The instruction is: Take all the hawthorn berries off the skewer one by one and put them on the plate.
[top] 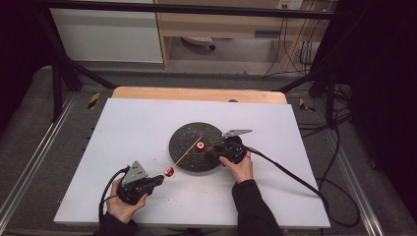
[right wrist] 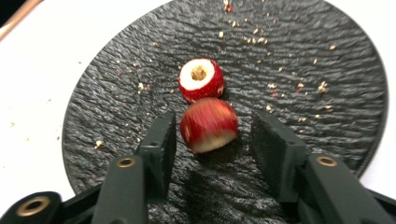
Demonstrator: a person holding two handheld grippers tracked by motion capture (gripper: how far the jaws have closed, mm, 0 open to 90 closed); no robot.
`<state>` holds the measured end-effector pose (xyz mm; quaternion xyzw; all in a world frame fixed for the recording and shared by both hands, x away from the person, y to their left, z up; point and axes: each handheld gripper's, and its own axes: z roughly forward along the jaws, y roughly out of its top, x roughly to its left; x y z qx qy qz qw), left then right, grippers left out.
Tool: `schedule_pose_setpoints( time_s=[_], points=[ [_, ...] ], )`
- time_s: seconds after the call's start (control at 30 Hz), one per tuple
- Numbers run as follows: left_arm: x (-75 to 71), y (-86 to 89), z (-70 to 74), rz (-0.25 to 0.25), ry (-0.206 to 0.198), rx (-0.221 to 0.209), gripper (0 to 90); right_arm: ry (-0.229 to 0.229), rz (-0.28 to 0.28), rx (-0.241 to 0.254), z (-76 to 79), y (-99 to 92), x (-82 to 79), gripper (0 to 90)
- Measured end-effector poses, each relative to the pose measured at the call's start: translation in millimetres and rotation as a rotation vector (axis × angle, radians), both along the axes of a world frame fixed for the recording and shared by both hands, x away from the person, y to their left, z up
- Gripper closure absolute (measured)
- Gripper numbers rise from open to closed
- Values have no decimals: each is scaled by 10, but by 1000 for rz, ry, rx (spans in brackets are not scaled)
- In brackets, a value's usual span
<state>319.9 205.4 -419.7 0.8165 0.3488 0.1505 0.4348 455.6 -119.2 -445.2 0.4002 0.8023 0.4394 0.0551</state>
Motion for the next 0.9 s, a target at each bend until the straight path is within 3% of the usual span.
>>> schedule_pose_setpoints(
  time_s=[0.13, 0.33, 0.6, 0.9],
  points=[
    [-1, 5, 4, 0, -1, -2, 881, -21, -6, 10, 112, -37, -55, 445],
    [-3, -7, 9, -1, -2, -4, 881, -49, 10, 63, 291, -112, -187, 295],
    [-1, -48, 30, -11, -2, -5, 881, -39, 33, 119, 402, -225, -439, 94],
    [1, -187, 59, -40, -6, 3, 881, -33, 51, 149, 384, -346, -716, 60]
  ],
)
